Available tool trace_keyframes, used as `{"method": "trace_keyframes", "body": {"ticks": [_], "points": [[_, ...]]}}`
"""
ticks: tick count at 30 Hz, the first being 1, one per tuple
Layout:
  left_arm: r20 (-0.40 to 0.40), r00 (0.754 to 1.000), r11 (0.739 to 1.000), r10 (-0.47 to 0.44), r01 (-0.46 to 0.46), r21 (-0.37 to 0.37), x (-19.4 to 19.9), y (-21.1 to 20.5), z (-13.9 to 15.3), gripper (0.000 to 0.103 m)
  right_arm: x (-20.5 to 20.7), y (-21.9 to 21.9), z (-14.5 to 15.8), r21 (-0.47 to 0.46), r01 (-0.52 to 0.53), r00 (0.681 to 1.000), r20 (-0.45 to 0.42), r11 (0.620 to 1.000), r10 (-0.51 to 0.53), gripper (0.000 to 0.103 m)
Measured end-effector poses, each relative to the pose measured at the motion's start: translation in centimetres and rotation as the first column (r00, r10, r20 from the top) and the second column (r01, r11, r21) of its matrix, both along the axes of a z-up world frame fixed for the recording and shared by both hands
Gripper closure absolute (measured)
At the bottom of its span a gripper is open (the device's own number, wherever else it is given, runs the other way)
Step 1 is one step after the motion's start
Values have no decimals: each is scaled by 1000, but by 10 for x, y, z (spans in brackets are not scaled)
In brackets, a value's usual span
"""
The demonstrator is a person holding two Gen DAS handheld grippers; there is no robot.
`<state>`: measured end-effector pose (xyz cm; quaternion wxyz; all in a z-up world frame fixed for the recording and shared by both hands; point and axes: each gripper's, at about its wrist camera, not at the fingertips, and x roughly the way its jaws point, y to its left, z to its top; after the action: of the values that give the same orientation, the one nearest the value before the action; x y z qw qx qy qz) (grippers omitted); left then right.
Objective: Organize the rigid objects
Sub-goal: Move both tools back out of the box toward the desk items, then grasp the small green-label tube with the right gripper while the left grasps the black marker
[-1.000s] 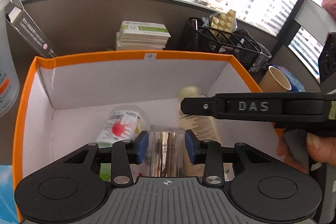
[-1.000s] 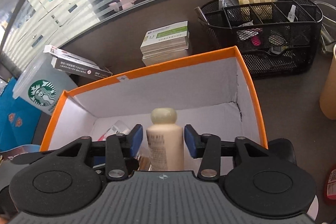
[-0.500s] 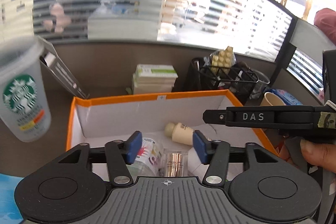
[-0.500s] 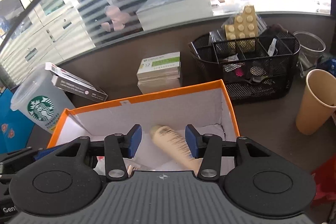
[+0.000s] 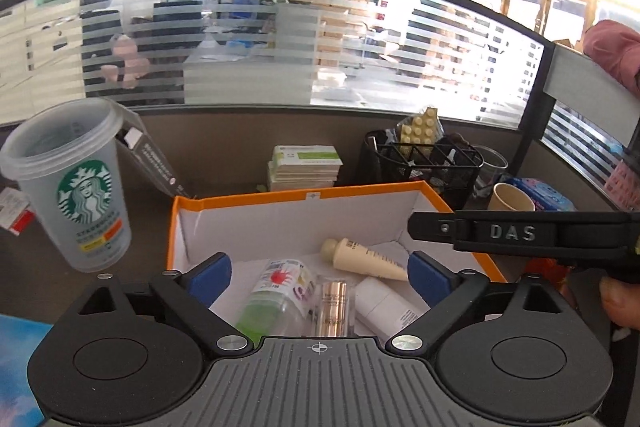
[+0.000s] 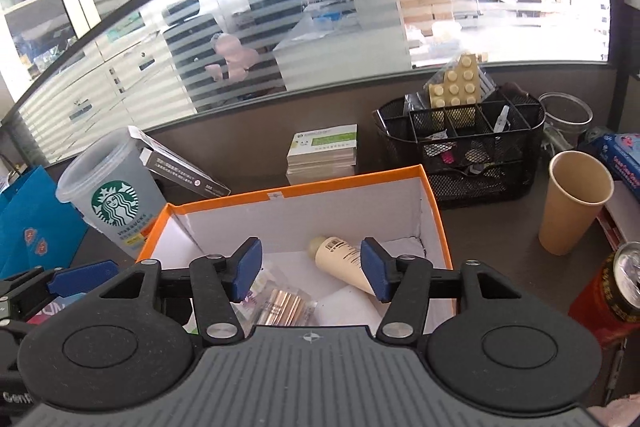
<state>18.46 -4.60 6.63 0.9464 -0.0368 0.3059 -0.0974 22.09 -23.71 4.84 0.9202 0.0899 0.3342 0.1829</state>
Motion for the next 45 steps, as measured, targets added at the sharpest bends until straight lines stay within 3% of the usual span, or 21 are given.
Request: {"method": "trace_keyframes", "body": {"ticks": [4,8,9,18,21,24,27,31,39,45], "points": [[15,1000,1000,24,-24,-11,-14,5,5,1,-16,1,6,-1,3,1000,22,1000,-3,42],[54,996,997,72,-73,1,-30,15,8,0,-39,1,15,-3,20,996,88,1000,-20,21],[59,995,996,84,-84,2,-32,19,8,0,-45,1,17,-7,21,994,109,1000,-20,20],[118,983,989,139,-144,41,-77,58,-17,0,-107,-1,11,-48,18,971,238,999,-6,20],[112,986,988,122,-131,78,-96,69,-35,0,-130,-6,-10,-75,-14,973,228,997,31,20],[78,994,992,78,-86,96,-107,74,-53,0,-149,-8,-41,-161,-88,980,163,983,114,20],[41,998,991,57,-62,122,-111,73,-69,0,-173,-9,-68,-258,-164,974,113,952,198,23],[6,998,984,66,-66,165,-107,72,-83,0,-194,-12,-92,-319,-215,970,37,923,238,59],[-5,996,982,93,-91,167,-109,83,-84,0,-217,-17,-113,-341,-290,953,-14,894,304,63],[-19,989,977,147,-143,161,-106,102,-85,0,-223,-22,-120,-301,-300,951,-21,905,308,78]]}}
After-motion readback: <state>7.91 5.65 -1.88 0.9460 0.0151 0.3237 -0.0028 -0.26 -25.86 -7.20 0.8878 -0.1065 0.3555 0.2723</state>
